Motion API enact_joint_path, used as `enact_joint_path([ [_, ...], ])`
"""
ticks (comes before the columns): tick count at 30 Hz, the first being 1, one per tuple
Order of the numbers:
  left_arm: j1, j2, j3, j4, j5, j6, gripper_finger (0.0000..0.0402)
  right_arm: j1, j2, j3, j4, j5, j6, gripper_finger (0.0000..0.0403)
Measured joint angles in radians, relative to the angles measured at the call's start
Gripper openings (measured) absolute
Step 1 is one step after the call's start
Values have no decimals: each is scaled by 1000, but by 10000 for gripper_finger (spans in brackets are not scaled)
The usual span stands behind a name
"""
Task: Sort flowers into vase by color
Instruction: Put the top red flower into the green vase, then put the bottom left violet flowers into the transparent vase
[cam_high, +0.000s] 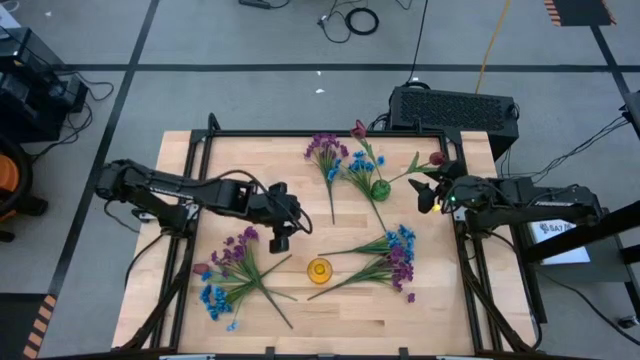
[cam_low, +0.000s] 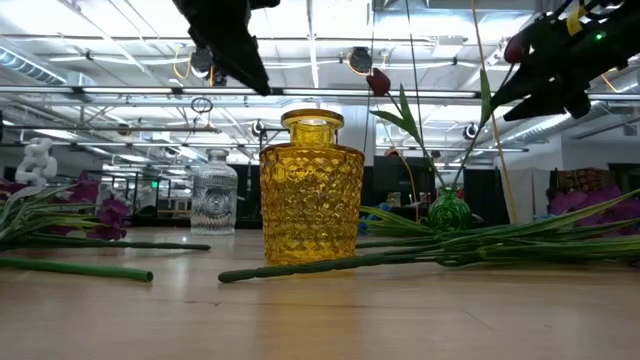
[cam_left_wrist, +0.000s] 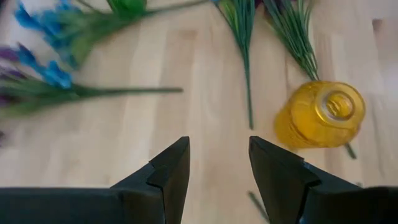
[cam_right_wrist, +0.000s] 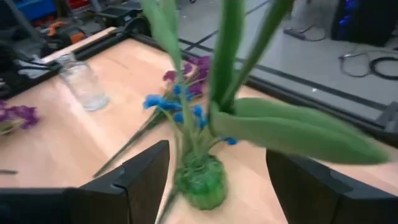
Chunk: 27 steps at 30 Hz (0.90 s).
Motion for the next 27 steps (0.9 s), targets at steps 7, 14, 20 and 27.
enact_joint_path([
  [7,-110,3,0,-1,-1,-157,173,78,0,0,2,-96,51,258],
  [14,-250,3,0,-35,-78,-311,173,160,0,0,2,-222,119,258],
  [20,-374,3,0,-128,-229,-470,173,243,1,0,15,-248,180,258],
  [27,-478,7,0,-196,-436,-617,173,301,48,0,52,-193,206,258],
])
